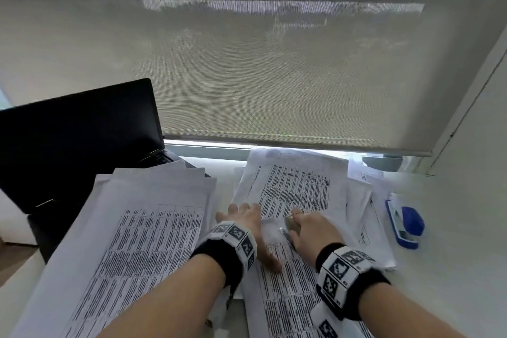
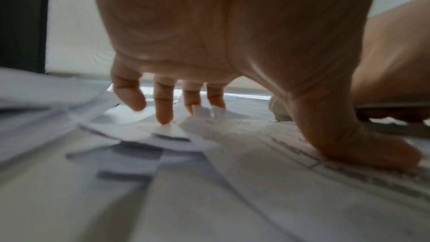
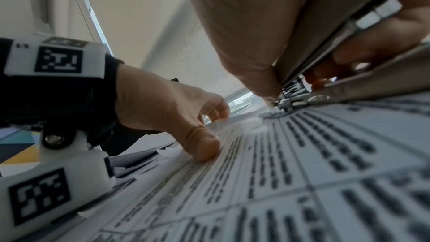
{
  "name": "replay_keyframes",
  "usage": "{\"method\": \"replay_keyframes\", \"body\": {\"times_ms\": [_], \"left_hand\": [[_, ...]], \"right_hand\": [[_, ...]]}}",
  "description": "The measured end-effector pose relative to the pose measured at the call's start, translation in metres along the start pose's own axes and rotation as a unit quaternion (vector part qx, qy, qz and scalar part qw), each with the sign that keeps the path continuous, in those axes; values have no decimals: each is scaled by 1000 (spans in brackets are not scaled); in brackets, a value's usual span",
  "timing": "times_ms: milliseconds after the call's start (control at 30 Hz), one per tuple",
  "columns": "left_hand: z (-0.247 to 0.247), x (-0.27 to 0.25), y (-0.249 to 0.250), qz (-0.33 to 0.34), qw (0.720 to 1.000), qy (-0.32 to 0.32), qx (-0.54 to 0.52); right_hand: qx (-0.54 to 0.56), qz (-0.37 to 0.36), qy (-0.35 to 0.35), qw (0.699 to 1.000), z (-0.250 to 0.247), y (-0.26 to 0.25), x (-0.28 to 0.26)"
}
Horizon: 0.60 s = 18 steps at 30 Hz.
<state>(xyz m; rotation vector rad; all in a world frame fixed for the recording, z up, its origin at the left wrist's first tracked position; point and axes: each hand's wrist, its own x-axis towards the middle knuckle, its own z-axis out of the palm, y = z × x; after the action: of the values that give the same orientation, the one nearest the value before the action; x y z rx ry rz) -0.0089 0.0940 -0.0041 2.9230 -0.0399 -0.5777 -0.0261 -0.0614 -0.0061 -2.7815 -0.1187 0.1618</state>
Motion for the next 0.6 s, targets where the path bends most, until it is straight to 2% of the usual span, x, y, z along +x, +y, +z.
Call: {"method": "replay_keyframes", "body": {"times_ms": [167,400,500,600], "left_hand": [[-2,-3,6,-4,1000,-13,-16],[5,2,5,6,1000,4,27],[3,-1,8,2,1000,-2,26],[-1,-4,10,6,1000,-14,11]], "right_hand": [[10,15,-5,1000,3,-4,2],[63,74,35,995,9,-18,23],[90,90,64,990,0,-11,25],[89,77,72,990,-10,7,14]]}}
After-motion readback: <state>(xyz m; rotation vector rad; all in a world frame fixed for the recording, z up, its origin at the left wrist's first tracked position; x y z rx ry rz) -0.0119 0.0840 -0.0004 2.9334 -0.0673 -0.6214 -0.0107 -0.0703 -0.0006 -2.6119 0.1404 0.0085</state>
